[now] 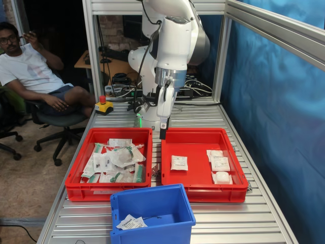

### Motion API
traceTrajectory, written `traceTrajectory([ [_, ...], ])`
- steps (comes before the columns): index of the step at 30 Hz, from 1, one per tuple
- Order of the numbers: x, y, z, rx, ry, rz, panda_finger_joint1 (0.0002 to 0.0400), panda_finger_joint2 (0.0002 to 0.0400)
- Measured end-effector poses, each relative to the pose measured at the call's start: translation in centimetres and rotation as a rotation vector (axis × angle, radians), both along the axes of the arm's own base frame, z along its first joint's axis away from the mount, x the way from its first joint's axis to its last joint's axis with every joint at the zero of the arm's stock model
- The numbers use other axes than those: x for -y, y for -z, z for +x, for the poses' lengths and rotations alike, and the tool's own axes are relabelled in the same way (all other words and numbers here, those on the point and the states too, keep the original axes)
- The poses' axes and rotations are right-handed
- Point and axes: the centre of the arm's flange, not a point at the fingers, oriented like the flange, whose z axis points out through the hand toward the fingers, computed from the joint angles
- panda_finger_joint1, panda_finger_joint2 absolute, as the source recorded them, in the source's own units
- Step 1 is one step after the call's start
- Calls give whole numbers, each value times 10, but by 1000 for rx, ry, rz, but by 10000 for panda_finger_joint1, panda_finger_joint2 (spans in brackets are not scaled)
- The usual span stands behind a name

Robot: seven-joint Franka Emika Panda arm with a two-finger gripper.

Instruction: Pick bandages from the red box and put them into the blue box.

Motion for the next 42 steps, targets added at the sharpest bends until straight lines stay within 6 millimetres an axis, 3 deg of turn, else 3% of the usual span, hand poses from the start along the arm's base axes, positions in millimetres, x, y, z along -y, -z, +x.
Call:
traceTrajectory([
  [12, 0, -10, -49, -40, -47, 33, 400, 400],
  [20, -9, -17, -70, -96, -78, 37, 400, 400],
  [42, -25, -25, -84, -122, -120, 44, 400, 400],
])
